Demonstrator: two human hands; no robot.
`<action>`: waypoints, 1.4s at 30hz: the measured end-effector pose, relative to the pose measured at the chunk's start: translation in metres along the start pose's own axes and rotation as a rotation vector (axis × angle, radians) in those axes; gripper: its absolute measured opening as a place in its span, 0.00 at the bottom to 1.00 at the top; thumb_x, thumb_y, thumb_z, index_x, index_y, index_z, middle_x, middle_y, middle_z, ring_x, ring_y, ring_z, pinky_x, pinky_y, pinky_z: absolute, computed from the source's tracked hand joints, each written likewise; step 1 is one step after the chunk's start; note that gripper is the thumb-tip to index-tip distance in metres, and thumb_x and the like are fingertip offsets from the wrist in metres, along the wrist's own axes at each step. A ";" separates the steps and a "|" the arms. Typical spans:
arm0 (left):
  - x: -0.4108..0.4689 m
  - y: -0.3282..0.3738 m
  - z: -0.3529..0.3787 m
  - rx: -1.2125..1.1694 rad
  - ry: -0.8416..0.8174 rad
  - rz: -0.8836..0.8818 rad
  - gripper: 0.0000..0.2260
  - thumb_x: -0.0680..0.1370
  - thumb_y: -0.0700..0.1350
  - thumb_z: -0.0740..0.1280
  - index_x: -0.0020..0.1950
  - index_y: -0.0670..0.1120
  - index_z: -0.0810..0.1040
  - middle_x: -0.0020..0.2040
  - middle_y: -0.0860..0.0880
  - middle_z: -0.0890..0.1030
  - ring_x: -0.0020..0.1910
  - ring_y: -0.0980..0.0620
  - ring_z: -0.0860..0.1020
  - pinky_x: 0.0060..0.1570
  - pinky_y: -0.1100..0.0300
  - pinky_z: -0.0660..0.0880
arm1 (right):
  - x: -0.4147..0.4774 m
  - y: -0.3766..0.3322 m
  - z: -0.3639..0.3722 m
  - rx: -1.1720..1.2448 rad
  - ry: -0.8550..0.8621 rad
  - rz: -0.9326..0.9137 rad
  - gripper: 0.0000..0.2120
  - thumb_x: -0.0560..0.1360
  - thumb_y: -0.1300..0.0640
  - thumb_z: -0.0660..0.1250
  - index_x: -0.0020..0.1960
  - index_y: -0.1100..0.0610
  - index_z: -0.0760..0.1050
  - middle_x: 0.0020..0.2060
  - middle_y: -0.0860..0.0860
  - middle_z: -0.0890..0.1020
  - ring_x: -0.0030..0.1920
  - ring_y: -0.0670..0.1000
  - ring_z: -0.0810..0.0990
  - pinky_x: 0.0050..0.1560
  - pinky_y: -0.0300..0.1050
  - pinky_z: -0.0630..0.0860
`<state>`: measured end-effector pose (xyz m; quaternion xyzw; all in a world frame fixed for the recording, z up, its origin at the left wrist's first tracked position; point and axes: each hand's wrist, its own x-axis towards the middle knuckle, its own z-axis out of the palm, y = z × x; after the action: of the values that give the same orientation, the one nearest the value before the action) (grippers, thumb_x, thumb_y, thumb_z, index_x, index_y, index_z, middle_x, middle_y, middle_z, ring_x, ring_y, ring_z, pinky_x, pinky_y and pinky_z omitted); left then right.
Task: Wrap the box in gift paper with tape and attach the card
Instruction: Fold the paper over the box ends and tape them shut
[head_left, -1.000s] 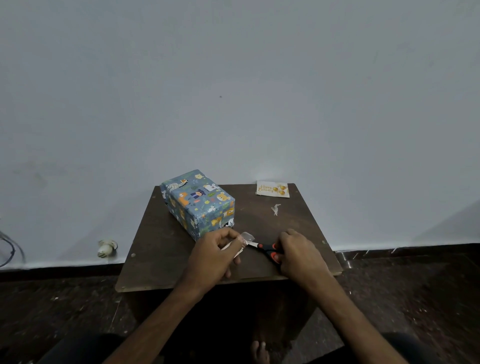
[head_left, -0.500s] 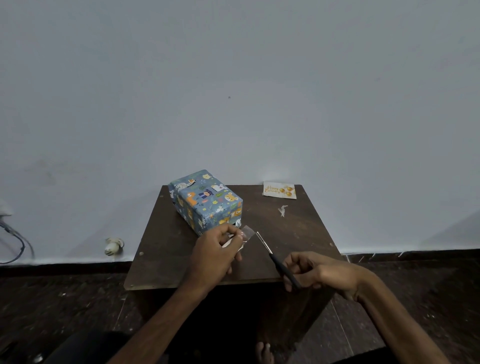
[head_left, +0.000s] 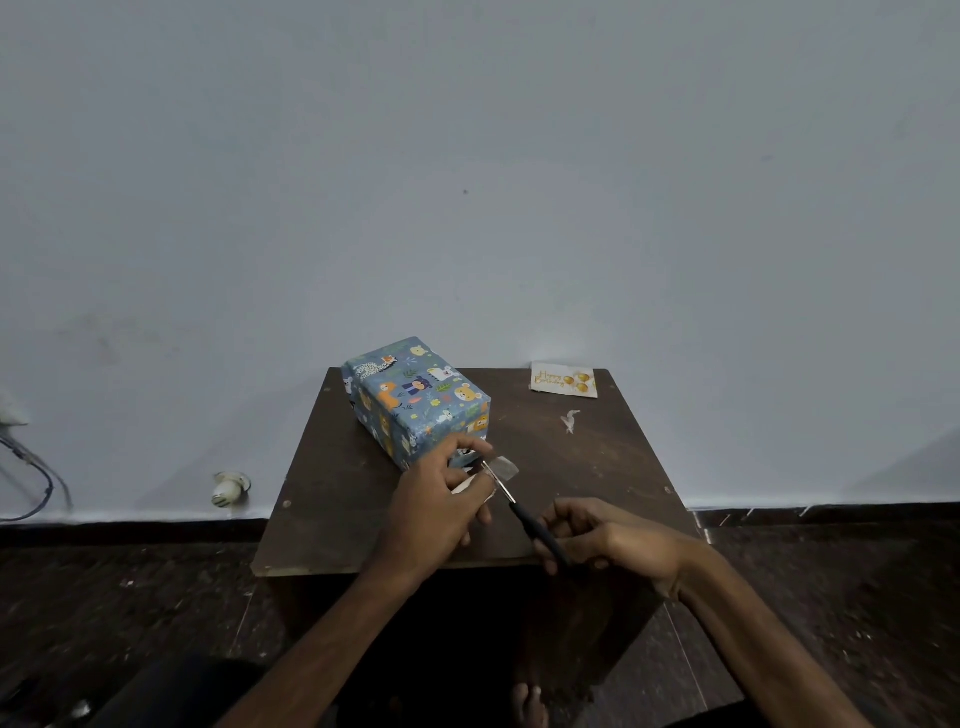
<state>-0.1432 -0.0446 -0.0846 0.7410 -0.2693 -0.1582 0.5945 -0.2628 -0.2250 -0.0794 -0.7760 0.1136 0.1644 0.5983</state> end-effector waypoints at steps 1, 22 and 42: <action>0.000 0.000 0.000 -0.008 0.002 -0.008 0.08 0.78 0.44 0.69 0.55 0.55 0.77 0.31 0.45 0.82 0.24 0.49 0.72 0.27 0.57 0.71 | 0.001 0.000 0.000 0.006 0.005 -0.009 0.22 0.61 0.47 0.71 0.52 0.55 0.76 0.38 0.49 0.83 0.35 0.43 0.74 0.32 0.37 0.63; 0.006 0.001 -0.001 -0.119 -0.009 -0.069 0.14 0.78 0.37 0.68 0.59 0.50 0.69 0.33 0.42 0.84 0.24 0.46 0.70 0.27 0.60 0.69 | 0.002 -0.001 0.000 0.105 -0.066 -0.098 0.03 0.70 0.58 0.69 0.42 0.57 0.78 0.33 0.56 0.80 0.35 0.50 0.76 0.37 0.38 0.69; 0.009 0.006 -0.013 -0.159 -0.110 -0.102 0.15 0.79 0.37 0.68 0.61 0.49 0.66 0.32 0.42 0.83 0.22 0.48 0.68 0.24 0.60 0.66 | 0.001 -0.011 0.005 0.157 -0.038 -0.173 0.06 0.66 0.53 0.72 0.37 0.54 0.76 0.33 0.58 0.75 0.30 0.50 0.73 0.34 0.38 0.69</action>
<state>-0.1296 -0.0402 -0.0751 0.6946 -0.2501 -0.2496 0.6267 -0.2586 -0.2174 -0.0713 -0.7303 0.0474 0.1175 0.6713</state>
